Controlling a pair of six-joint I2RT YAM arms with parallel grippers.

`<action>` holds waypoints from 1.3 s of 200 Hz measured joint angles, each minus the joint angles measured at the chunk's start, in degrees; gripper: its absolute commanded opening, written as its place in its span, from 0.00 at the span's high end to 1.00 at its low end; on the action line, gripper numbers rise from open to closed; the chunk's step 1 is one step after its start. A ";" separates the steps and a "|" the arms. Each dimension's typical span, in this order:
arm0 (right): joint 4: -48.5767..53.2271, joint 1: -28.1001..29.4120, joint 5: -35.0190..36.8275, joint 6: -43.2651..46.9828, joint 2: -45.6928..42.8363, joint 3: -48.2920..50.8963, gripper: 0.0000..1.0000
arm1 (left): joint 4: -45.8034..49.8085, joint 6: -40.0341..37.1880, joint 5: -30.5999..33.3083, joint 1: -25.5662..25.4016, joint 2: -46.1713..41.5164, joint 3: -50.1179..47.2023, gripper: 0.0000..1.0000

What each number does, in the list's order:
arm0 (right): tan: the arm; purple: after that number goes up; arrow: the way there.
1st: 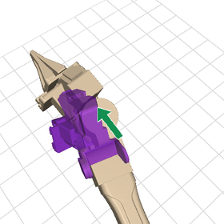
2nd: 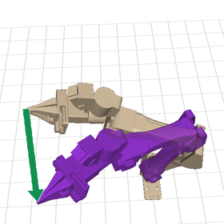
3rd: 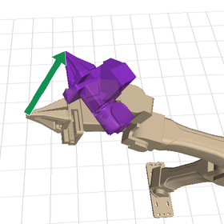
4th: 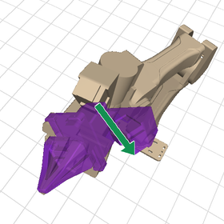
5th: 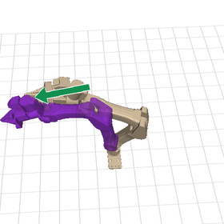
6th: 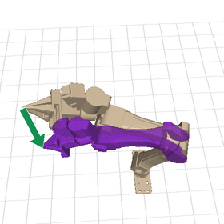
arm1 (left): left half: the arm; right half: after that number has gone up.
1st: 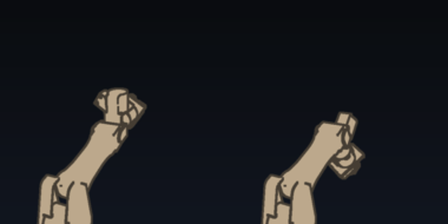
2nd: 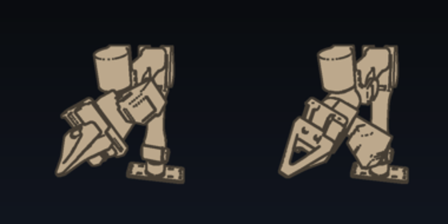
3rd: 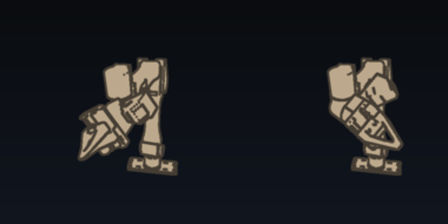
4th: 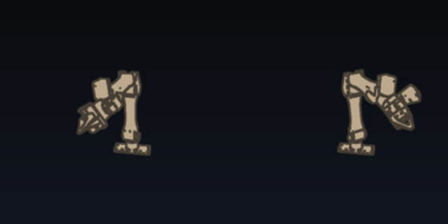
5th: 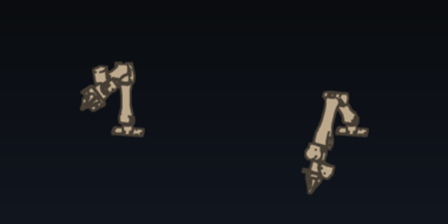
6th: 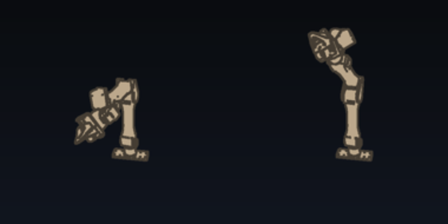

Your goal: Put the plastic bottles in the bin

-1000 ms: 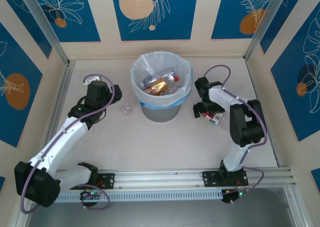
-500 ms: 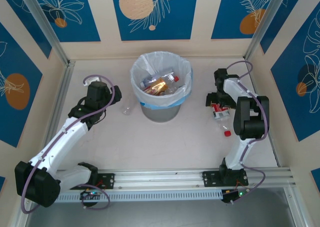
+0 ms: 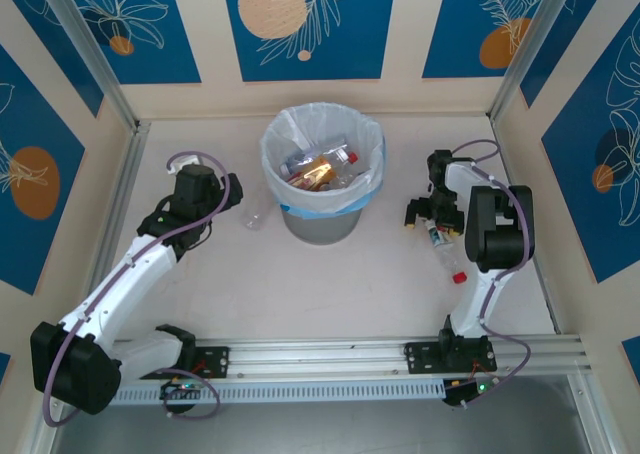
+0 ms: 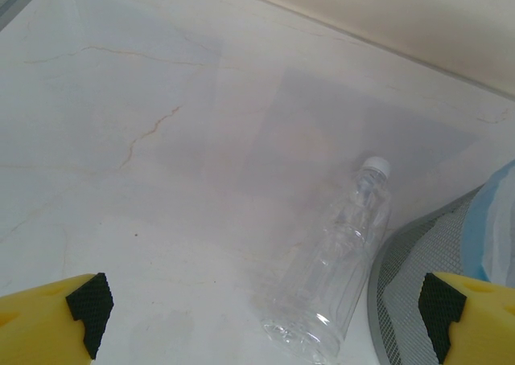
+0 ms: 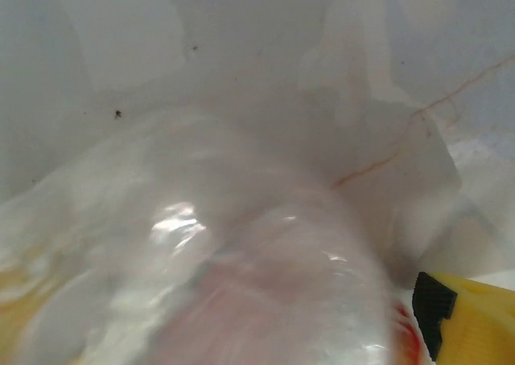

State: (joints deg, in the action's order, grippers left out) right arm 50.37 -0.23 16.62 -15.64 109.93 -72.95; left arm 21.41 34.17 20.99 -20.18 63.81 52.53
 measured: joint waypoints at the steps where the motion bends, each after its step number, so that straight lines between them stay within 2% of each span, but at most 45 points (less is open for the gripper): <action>1: -0.02 0.00 0.00 0.00 0.00 0.00 0.00 | 0.02 0.00 0.00 0.02 0.00 0.00 0.01; 24: -0.83 0.11 -0.15 -0.42 -0.63 0.83 0.02 | -0.02 0.00 -0.02 0.20 0.00 -0.04 0.01; 62: -2.97 0.20 -1.66 -0.74 -2.67 3.65 0.26 | -0.50 0.00 -0.24 0.33 0.02 -0.55 0.01; 87: -3.67 0.50 -2.32 -1.29 -4.68 6.01 0.37 | -1.14 0.00 -0.66 0.50 0.09 -0.55 0.01; 113: -3.91 0.66 -2.64 -1.33 -6.78 7.34 0.44 | -1.31 0.00 -1.16 0.59 0.35 -0.55 0.01; 207: -5.77 1.55 -3.96 -3.08 -22.56 8.04 0.50 | -1.33 0.02 -2.45 0.92 2.29 -0.52 0.01; 260: -4.02 4.46 -6.19 -5.03 -29.42 1.88 0.55 | -2.10 0.44 -3.67 0.96 3.76 -0.39 0.01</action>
State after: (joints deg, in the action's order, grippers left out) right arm 46.35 4.23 10.44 -20.67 80.51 -71.07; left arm 19.31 34.61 17.32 -19.22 67.57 52.14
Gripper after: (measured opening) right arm 0.726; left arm 0.989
